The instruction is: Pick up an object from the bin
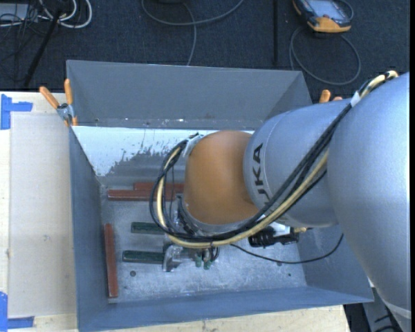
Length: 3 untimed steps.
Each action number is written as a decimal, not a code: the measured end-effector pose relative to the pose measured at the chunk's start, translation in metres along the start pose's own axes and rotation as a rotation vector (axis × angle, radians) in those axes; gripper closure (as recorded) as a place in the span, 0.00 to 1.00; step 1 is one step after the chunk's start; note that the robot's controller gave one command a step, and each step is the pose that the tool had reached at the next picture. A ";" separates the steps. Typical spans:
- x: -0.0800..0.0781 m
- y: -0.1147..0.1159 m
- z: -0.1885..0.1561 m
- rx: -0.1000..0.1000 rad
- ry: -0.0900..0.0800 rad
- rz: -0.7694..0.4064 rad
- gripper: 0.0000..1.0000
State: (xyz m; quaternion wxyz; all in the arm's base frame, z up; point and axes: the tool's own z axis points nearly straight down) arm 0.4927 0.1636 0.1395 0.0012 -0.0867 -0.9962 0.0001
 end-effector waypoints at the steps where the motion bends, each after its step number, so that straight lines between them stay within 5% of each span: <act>1: 0.000 0.000 -0.008 0.000 0.000 0.000 1.00; 3: 0.000 0.000 -0.021 0.000 -0.001 0.000 1.00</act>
Offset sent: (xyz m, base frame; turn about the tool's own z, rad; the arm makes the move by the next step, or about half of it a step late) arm 0.0001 0.0001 0.0312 0.0000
